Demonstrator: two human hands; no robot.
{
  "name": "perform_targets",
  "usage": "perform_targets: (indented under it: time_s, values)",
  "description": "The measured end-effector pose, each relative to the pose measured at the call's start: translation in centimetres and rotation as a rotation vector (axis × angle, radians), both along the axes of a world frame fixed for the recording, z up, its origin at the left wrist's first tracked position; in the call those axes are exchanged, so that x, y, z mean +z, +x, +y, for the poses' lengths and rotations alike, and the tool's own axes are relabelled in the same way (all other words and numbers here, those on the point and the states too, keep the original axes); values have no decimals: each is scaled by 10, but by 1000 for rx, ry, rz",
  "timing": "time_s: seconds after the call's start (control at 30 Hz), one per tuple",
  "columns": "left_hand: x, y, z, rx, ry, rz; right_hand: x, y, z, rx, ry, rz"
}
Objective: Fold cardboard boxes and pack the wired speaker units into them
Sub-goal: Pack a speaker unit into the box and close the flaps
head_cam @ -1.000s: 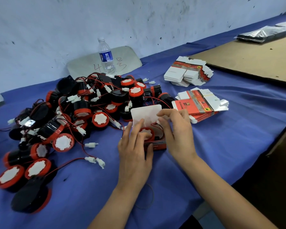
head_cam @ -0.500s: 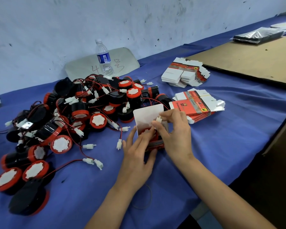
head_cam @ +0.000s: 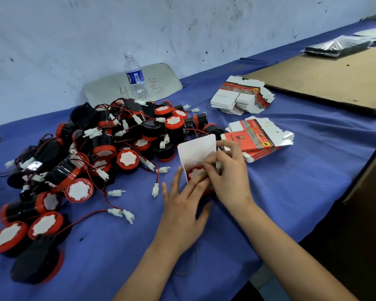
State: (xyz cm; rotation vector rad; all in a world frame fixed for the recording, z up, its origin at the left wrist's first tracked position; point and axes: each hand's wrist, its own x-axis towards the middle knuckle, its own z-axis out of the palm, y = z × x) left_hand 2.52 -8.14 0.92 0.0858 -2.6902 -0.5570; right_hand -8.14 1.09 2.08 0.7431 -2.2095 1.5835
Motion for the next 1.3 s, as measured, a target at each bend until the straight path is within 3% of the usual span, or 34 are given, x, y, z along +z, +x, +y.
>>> perform_targets:
  time_s: [0.17,0.4,0.53,0.67,0.9,1.17,1.3]
  values:
    - [-1,-1,2,30,-31,0,1,-2,1,56,6,-62]
    - [-1,-1,2,58,-69,17,10,3,5,205,-274,-305]
    - [-1,-1,2,57,-80,25,11,2,5,147,-342,-352]
    - [0,-1,3,59,-72,24,9,1,7,-100,-291,-189]
    - [-1,0,1,62,-18,8,7,10,4,5,-253,71]
    - [-3,-2,1,110,-13,10,6,13,4,43,-77,353]
    - [-3,-2,0,129,31,9,7,14,0,91,47,404]
